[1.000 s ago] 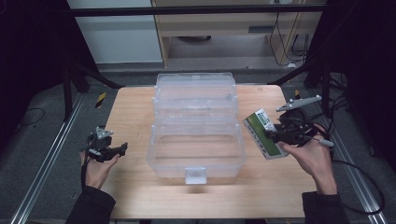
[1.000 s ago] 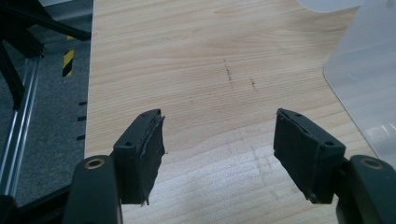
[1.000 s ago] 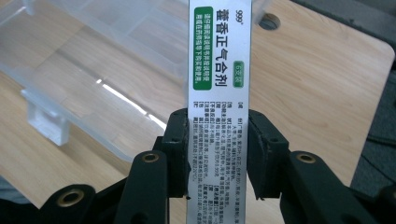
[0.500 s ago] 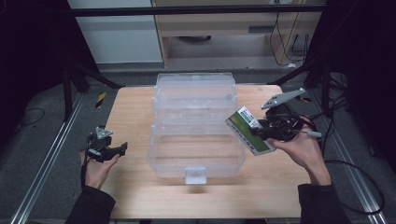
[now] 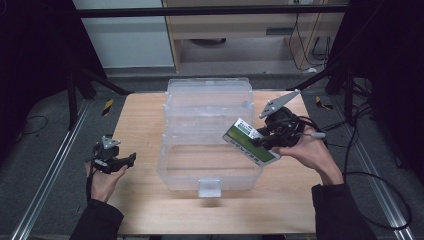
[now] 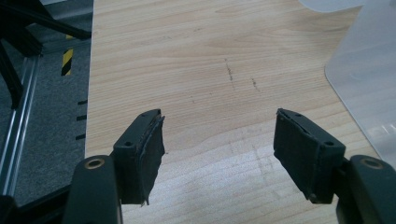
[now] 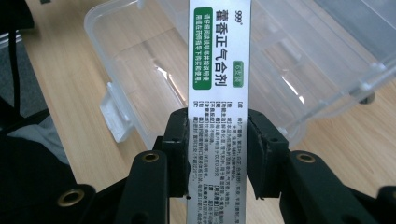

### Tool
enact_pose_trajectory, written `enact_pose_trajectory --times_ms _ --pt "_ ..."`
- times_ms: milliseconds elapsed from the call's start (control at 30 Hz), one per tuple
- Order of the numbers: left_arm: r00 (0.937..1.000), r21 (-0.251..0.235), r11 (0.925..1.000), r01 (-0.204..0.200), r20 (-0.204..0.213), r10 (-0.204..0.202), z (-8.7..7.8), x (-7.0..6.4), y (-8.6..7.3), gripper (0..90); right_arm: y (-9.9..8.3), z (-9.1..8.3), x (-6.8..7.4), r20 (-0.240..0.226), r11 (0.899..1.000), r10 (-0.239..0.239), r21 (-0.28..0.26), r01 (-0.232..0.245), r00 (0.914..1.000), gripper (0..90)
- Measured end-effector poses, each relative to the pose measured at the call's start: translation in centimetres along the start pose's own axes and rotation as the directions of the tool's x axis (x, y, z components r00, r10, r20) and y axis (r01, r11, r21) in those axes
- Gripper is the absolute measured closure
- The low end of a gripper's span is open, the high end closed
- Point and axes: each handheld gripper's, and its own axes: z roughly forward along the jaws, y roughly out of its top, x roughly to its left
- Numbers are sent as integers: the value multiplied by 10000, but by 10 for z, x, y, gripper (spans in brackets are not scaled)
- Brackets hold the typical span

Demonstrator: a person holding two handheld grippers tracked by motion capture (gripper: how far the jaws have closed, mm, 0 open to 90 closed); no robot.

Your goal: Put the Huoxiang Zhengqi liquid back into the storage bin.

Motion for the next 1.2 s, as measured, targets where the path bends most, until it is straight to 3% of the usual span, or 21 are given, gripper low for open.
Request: enact_pose_trajectory --times_ms 233,267,367,400,467,500,767,867,900,1000,1033,1100,1133,1200 --pt "10000 9 10000 47 8 -47 1 1 -1 323 10 16 -1 -645 9964 -796 227 812 9947 642" --pt "10000 17 10000 49 2 -49 1 1 -1 324 11 22 -2 -807 9928 -1112 352 1143 9905 642" --pt "10000 40 10000 28 -2 -28 1 1 -1 324 12 29 -4 -953 9896 -1326 436 1372 9866 641" --pt "10000 44 10000 29 5 -29 2 1 -1 324 13 35 -5 -1163 9853 -1572 487 1637 9807 641" --pt "10000 50 10000 39 2 -39 2 2 -1 324 13 37 -5 -1315 9836 -1641 535 1723 9776 641" --pt "10000 39 10000 62 -2 -62 2 3 -1 323 14 42 -6 -1546 9793 -1812 624 1927 9712 641" --pt "10000 22 10000 83 15 -83 1 3 -1 324 15 58 -10 -1932 9641 -2225 1018 2451 9556 640" --pt "10000 43 10000 86 -7 -86 2 4 -1 323 14 65 -11 -2244 9521 -2401 1354 2742 9445 640" --pt "10000 44 9999 93 -12 -93 2 4 -1 323 14 65 -11 -2244 9521 -2401 1354 2742 9445 640" --pt "9999 53 9999 103 -19 -103 2 5 -2 324 13 73 -10 -2624 9383 -2620 1557 3087 9287 640" --pt "9999 53 9999 103 -19 -103 2 5 -2 323 13 73 -10 -2624 9383 -2620 1557 3087 9287 640" --pt "10000 69 9999 97 -11 -97 2 5 -2 324 13 78 -8 -2787 9263 -2873 1625 3398 9164 640" --pt "10000 72 9999 87 -12 -87 2 5 -2 324 13 78 -8 -2787 9263 -2873 1625 3398 9164 640" --pt "10000 60 9999 81 -25 -81 2 5 -2 323 13 83 -7 -2881 9160 -3025 1756 3607 9086 640"
